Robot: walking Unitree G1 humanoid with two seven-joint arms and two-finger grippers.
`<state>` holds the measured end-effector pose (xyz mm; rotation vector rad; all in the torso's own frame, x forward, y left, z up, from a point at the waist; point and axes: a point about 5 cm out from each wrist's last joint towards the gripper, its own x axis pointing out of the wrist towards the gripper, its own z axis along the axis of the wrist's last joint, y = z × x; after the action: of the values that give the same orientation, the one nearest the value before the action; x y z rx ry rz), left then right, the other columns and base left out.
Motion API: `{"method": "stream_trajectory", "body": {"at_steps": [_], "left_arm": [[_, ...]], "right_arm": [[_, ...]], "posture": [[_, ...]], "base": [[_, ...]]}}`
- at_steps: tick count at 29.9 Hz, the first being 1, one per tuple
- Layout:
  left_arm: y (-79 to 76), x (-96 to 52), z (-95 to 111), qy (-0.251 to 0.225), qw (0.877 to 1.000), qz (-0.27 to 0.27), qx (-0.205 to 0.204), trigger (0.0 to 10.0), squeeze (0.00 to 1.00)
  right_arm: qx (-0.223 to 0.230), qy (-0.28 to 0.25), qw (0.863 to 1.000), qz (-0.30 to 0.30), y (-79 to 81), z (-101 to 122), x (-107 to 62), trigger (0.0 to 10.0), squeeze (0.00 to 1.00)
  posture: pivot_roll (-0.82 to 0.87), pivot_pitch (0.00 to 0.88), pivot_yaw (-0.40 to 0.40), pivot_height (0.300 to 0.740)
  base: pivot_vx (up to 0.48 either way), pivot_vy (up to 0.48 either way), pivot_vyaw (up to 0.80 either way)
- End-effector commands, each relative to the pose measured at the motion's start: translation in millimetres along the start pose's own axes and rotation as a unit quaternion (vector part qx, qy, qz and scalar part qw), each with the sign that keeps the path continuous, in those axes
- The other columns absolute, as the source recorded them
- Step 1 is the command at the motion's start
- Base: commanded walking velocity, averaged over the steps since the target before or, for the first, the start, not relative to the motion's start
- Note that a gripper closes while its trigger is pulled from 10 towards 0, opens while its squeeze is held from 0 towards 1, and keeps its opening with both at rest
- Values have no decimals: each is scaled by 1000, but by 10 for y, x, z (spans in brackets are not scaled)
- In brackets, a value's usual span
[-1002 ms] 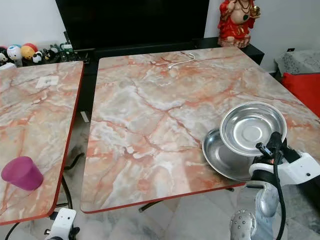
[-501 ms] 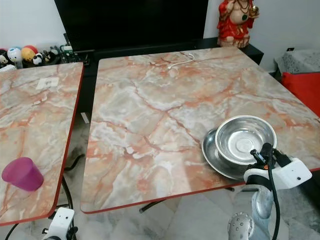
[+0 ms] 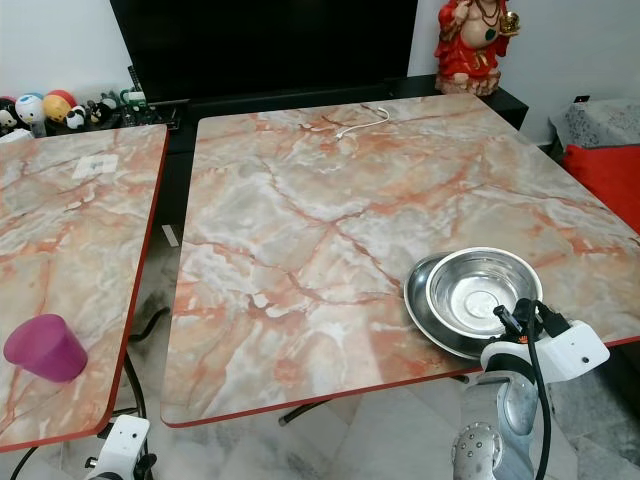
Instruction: Setting the table
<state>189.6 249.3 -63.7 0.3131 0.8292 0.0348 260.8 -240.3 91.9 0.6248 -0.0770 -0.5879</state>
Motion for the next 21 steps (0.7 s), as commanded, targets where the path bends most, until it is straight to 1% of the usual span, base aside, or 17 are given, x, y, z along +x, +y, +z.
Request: {"method": "stream_trajectory", "body": {"at_steps": [1, 6, 13, 15, 21], "left_arm": [[-2, -11, -48, 10, 1000, 0, 6, 10000, 0], [0, -15, -61, 12, 1000, 1, 5, 10000, 0], [15, -19, -70, 13, 1000, 3, 2, 10000, 0], [21, -19, -67, 12, 1000, 4, 2, 10000, 0], [25, -17, -57, 9, 1000, 5, -1, 10000, 0]], "right_arm": [[1, 7, 1000, 5, 22, -18, 18, 10000, 0], [6, 12, 1000, 9, 34, -37, 26, 10000, 0], [7, 32, 999, 29, 73, -88, 23, 10000, 0], [24, 46, 998, 37, 100, -121, 16, 10000, 0], [15, 42, 998, 34, 96, -117, 14, 10000, 0]], "posture": [[108, 0, 11, 740], [109, 0, 11, 740], [114, 0, 6, 740], [116, 0, 3, 740], [116, 0, 2, 740]], "base": [[0, 0, 0], [0, 0, 0], [0, 0, 0], [0, 0, 0], [0, 0, 0]]}}
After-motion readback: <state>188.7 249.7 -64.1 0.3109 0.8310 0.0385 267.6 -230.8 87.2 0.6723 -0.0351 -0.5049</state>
